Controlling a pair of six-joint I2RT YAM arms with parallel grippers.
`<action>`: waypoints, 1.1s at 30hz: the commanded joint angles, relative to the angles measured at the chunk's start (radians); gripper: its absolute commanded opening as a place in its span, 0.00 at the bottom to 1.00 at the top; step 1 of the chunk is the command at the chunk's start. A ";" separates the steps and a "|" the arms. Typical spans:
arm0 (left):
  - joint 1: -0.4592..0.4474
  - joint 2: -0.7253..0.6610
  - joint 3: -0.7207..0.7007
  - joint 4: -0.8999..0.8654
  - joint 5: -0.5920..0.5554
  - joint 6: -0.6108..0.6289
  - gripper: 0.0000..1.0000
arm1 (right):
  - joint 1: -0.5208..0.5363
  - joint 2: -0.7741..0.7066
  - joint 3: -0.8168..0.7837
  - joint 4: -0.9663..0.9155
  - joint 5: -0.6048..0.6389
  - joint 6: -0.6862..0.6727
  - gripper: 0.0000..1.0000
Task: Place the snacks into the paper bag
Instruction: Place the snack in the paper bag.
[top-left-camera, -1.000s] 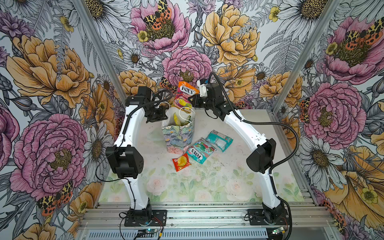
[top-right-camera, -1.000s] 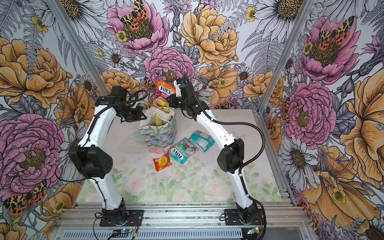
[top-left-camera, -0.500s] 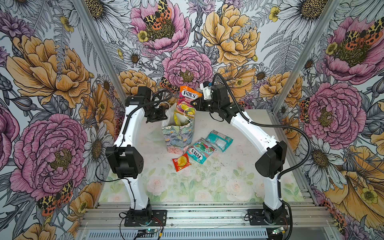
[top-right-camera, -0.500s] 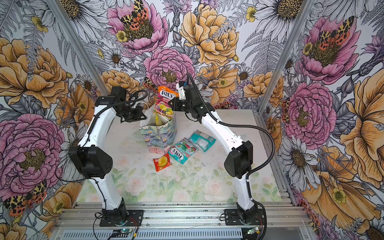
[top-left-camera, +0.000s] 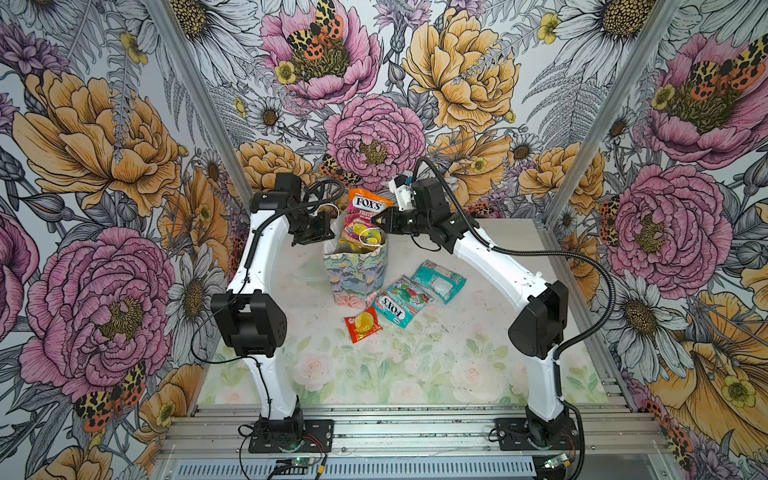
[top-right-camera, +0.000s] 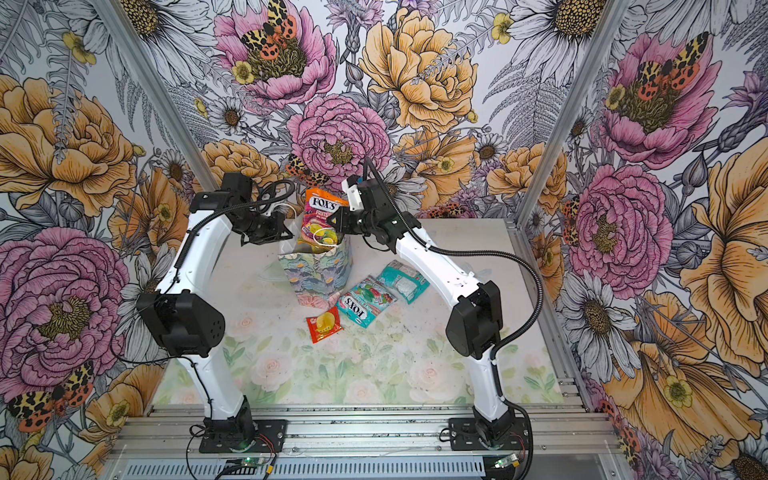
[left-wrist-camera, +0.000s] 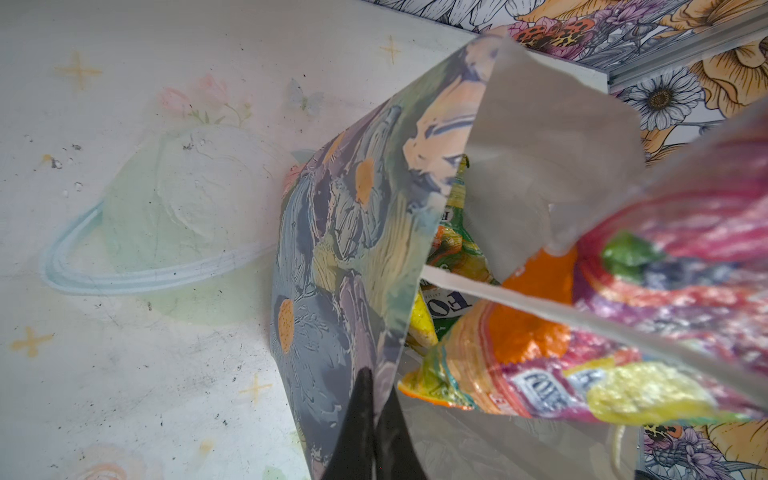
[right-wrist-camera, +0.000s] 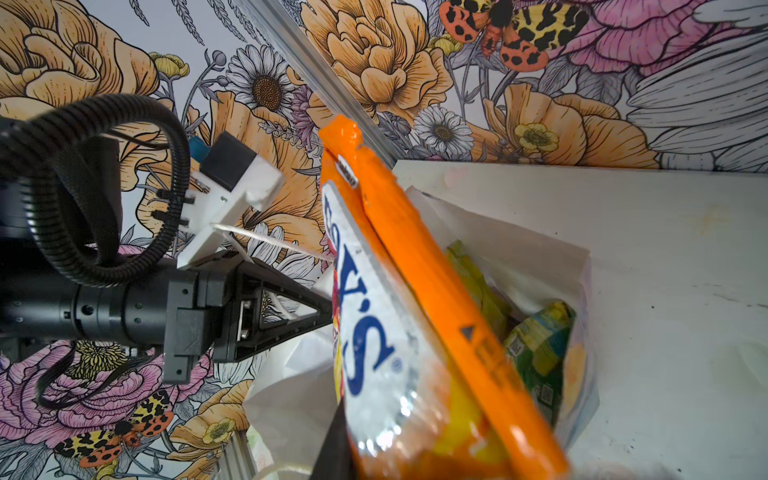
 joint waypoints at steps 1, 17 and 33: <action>0.007 -0.033 -0.017 -0.012 0.032 0.012 0.00 | 0.010 0.005 0.023 0.042 -0.043 0.032 0.00; 0.007 -0.032 -0.016 -0.013 0.033 0.012 0.00 | 0.012 -0.040 -0.092 0.043 -0.060 0.067 0.00; 0.009 -0.039 -0.017 -0.013 0.034 0.013 0.00 | -0.029 -0.091 -0.023 0.041 0.037 0.046 0.77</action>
